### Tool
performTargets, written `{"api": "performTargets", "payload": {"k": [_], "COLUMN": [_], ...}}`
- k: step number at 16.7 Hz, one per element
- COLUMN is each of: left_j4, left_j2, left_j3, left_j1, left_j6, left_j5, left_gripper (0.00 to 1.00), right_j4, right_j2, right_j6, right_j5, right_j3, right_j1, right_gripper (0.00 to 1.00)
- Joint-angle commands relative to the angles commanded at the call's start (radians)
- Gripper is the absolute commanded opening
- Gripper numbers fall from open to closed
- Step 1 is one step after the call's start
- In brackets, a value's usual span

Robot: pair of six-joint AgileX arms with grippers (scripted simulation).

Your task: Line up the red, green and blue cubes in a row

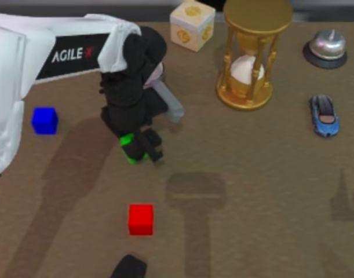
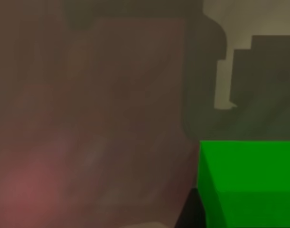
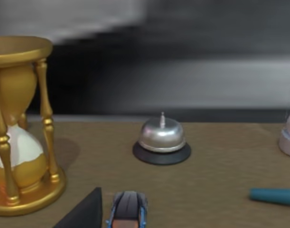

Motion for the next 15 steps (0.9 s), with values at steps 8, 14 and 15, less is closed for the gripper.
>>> {"api": "performTargets", "payload": {"k": [8, 14, 15], "left_j4": [-0.198, -0.243, -0.243], "left_j2": [-0.066, -0.083, -0.085], "left_j3": [0.134, 0.170, 0.167], "left_j1": [0.015, 0.013, 0.010], "left_j6": [-0.007, -0.005, -0.004], "left_j5": [0.007, 0.006, 0.006], "left_gripper": [0.00, 0.00, 0.00], "right_j4": [0.000, 0.000, 0.000], "right_j2": [0.000, 0.000, 0.000], "right_j6": [0.000, 0.000, 0.000], "right_j5": [0.000, 0.000, 0.000], "right_j3": [0.000, 0.000, 0.000], "right_j1": [0.000, 0.000, 0.000], "right_gripper": [1.00, 1.00, 1.00]}}
